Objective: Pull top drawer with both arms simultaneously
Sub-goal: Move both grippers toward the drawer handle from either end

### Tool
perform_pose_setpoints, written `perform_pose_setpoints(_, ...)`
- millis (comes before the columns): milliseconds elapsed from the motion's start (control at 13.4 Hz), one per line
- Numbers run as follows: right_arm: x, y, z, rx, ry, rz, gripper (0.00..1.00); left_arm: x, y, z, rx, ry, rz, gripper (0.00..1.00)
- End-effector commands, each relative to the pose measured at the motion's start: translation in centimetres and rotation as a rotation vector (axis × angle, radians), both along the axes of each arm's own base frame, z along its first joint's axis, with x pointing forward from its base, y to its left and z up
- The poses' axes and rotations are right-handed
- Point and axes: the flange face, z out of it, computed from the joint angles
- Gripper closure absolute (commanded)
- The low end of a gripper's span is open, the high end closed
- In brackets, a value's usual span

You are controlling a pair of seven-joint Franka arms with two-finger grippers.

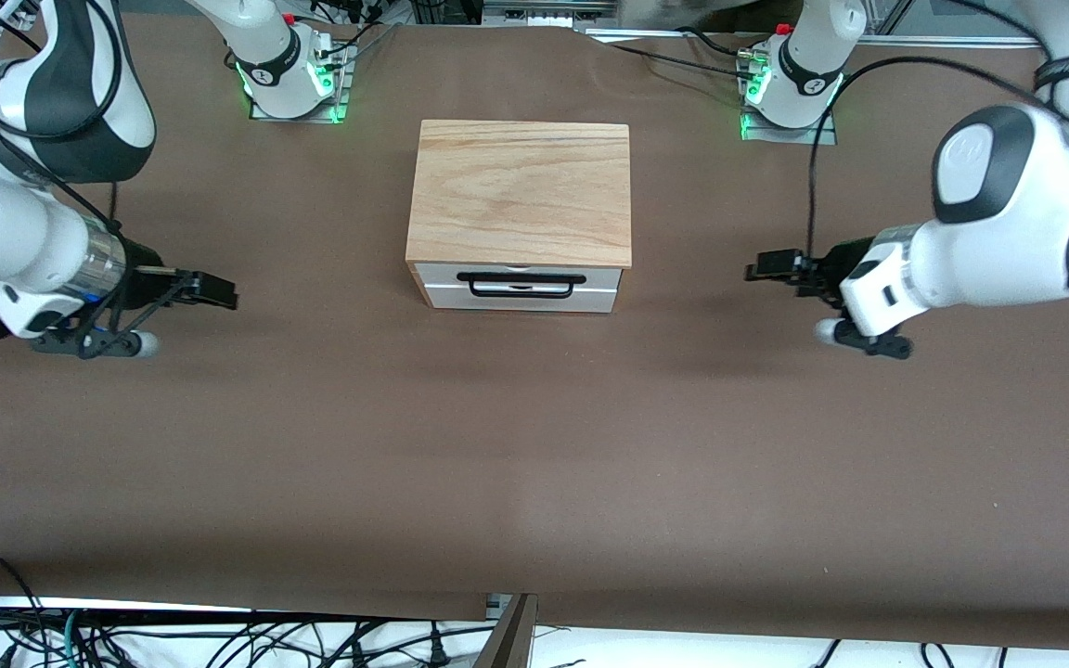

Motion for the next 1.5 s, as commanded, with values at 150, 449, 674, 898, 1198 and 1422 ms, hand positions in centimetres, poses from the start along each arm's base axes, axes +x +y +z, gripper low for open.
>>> perform_pose_setpoints(150,1.9,0.3,-5.4,0.389,0.071,-0.018,0.00,3.8,-2.9,-8.7,-0.425,-0.019,-0.012,0.00)
perform_pose_setpoints(449,2.6,1.0,-11.1,0.707,0.034,0.072,0.00,3.6,-7.4,-15.8,-0.746,-0.028,0.082,0.00)
perform_pose_setpoints(674,1.4,2.4,-17.4,0.963,-0.010,0.145,0.00,1.6,-10.9,-19.6,-0.855,-0.013,0.124,0.00)
perform_pose_setpoints(898,-0.1,4.4,-21.8,1.141,-0.081,0.152,0.00,-0.9,-13.9,-22.7,-0.867,-0.049,0.147,0.02)
perform_pose_setpoints(1198,-2.2,7.9,-24.3,1.226,-0.123,0.158,0.00,-3.3,-14.4,-24.6,-0.885,-0.056,0.159,0.19)
perform_pose_setpoints(1422,-3.4,11.4,-26.4,1.271,-0.220,0.155,0.00,-4.6,-16.7,-24.5,-0.929,-0.081,0.091,0.33)
